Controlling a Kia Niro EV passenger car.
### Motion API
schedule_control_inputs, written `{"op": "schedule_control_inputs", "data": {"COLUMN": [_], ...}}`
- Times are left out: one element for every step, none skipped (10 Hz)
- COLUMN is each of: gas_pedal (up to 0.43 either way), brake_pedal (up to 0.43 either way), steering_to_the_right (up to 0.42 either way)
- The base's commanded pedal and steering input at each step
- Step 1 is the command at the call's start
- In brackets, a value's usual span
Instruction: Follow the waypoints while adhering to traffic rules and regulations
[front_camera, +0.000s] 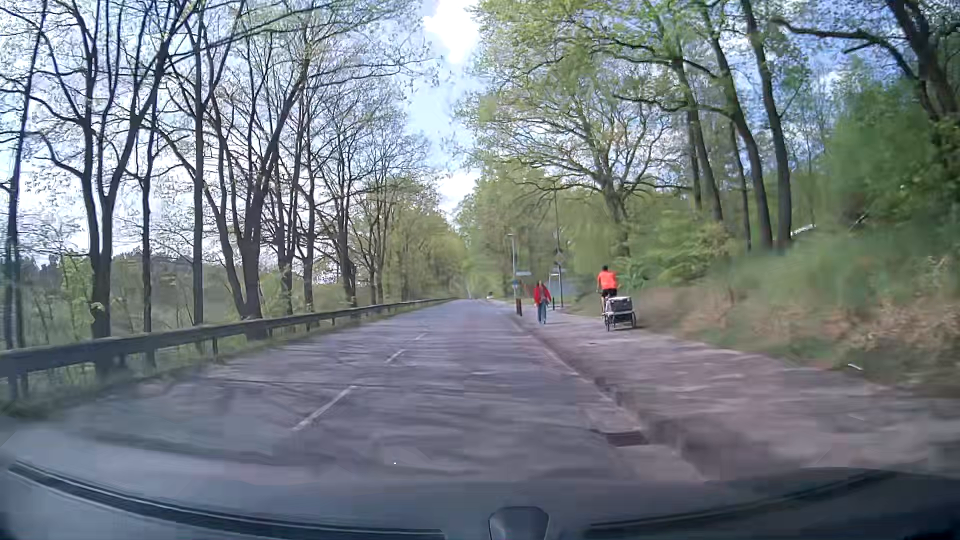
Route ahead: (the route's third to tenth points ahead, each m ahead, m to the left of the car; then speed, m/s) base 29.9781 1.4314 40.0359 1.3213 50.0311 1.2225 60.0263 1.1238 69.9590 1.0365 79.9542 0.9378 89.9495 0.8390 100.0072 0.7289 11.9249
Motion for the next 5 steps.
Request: {"op": "schedule_control_inputs", "data": {"gas_pedal": [0.098, 0.098, 0.098, 0.087, 0.087], "brake_pedal": [0.0, 0.0, 0.0, 0.0, 0.0], "steering_to_the_right": [-0.003, -0.003, -0.003, -0.003, -0.003]}}
